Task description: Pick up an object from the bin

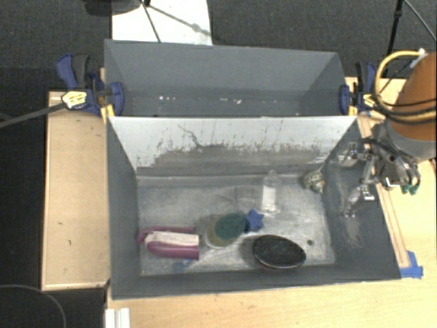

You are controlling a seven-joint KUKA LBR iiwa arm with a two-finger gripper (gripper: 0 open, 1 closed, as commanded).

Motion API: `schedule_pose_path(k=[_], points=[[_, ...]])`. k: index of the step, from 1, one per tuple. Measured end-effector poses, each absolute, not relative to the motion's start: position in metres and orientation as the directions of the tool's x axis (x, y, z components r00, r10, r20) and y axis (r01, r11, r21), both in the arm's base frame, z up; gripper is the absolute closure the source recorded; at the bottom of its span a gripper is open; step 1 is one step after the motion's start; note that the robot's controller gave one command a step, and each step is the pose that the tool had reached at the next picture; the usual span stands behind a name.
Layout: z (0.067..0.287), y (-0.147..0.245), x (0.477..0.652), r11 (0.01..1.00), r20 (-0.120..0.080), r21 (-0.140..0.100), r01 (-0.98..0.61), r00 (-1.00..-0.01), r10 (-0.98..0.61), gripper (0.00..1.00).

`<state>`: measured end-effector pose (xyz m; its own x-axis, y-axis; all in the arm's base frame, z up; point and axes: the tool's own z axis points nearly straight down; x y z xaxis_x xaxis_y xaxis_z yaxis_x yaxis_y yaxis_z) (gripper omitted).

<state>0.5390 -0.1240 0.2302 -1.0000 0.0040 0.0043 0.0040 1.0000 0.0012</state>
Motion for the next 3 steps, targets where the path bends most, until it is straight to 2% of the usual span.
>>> schedule_pose_path(k=[1,2,3], points=[[0.07,-0.067,0.557,0.985,-0.008,0.0,-0.173,-0.985,-0.173,0.0],[0.152,-0.03,0.502,0.894,-0.003,-0.001,-0.449,-0.894,-0.449,0.0],[0.101,0.005,0.498,0.907,-0.023,-0.011,-0.42,-0.907,-0.42,0.0]])
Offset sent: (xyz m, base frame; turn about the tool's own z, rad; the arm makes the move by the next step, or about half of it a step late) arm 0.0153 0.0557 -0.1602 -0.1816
